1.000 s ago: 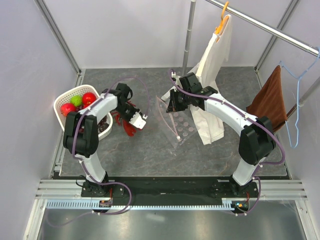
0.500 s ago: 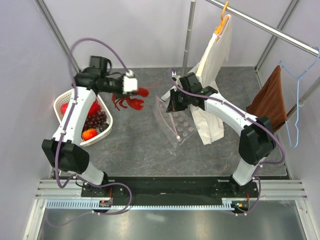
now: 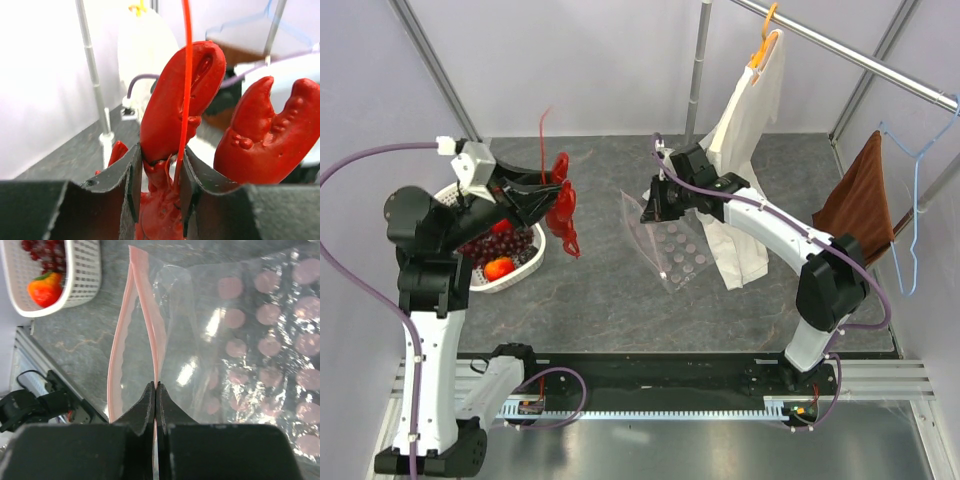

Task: Place the food in the zip-top bag and seal the zipper
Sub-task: Place the fake lobster in the zipper food storage bag.

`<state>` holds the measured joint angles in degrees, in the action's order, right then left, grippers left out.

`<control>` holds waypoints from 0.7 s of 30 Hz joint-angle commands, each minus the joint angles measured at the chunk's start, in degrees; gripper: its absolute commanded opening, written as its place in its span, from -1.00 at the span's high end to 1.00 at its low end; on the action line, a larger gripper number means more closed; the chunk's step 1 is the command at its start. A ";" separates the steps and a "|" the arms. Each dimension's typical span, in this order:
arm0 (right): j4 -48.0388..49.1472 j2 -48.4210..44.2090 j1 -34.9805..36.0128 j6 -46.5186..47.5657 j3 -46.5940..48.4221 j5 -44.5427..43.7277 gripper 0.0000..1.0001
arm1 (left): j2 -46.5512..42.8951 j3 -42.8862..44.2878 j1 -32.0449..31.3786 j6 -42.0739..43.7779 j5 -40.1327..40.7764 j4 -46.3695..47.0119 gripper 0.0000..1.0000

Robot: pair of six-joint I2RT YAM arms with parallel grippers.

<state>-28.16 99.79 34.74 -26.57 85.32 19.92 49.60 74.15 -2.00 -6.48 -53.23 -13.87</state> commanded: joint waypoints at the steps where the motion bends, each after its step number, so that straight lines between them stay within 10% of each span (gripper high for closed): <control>1: 3.55 -0.65 2.52 -2.52 5.03 1.35 1.00 | 0.06 -7.59 -0.72 -26.35 8.57 21.57 0.96; 10: 3.64 0.14 5.07 -4.28 7.67 0.99 1.00 | 4.09 -10.52 -13.11 -26.05 23.08 29.85 0.96; 21: 4.08 -1.52 5.16 -3.93 6.35 4.24 1.00 | 7.17 -14.38 -16.37 -11.98 18.96 33.29 0.96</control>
<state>-26.11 100.03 39.64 -30.26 90.80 21.54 56.45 61.06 -18.24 -25.54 -33.01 14.39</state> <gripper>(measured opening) 0.010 0.370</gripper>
